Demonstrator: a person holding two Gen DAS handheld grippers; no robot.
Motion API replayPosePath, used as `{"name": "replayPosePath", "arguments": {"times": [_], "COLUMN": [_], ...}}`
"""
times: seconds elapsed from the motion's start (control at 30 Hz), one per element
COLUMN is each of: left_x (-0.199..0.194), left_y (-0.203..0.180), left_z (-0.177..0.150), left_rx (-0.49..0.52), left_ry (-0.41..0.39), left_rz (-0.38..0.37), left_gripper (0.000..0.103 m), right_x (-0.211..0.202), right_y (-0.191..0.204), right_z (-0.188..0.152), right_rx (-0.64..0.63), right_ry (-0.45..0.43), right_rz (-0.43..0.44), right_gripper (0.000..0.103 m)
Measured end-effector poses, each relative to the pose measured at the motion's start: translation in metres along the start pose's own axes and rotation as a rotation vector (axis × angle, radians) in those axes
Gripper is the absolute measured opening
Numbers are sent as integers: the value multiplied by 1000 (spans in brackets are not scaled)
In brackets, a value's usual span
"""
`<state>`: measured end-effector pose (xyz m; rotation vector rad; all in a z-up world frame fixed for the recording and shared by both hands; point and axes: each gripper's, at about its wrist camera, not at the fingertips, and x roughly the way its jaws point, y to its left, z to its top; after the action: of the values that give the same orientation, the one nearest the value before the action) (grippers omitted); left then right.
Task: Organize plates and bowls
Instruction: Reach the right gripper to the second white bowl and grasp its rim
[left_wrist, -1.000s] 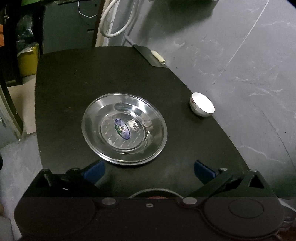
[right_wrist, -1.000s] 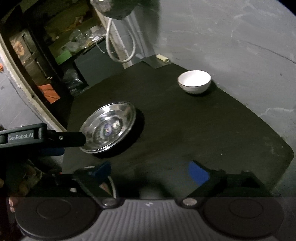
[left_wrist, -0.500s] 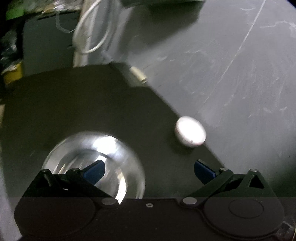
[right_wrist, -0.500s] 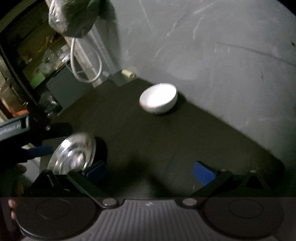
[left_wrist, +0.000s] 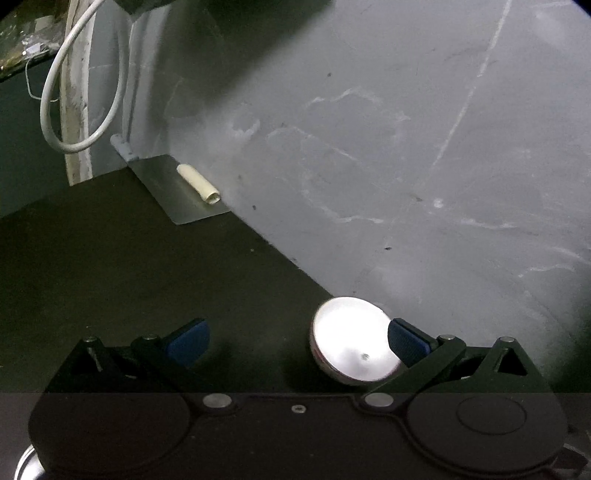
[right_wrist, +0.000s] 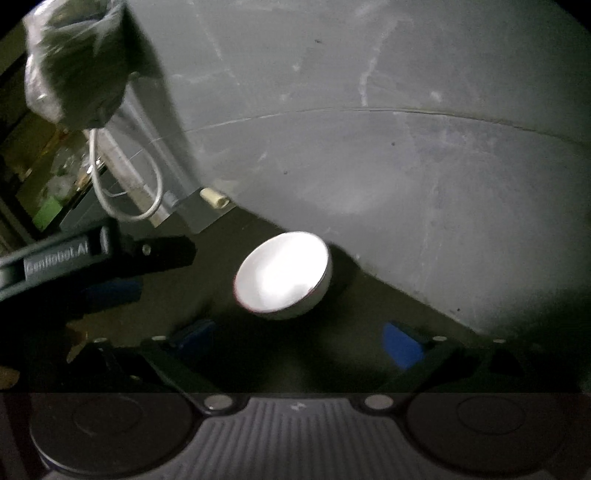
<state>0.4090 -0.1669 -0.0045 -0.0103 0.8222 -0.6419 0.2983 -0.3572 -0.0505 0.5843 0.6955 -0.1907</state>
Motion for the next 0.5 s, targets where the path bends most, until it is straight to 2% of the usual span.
{"name": "replayPosePath", "arguments": {"times": [0.13, 0.37, 0.5], "left_x": [14, 40, 46], "left_y": [0, 2, 3], "left_z": [1, 5, 5], "left_rx": [-5, -17, -14], "left_ry": [27, 100, 111], "left_rz": [13, 47, 63], "left_gripper": [102, 102, 96], "right_x": [15, 31, 38], "right_y": [-5, -10, -8], "right_z": [9, 13, 14], "right_rx": [25, 44, 37], "right_ry": [-13, -22, -19], "right_rz": [-21, -60, -57], "right_gripper": [93, 80, 73]}}
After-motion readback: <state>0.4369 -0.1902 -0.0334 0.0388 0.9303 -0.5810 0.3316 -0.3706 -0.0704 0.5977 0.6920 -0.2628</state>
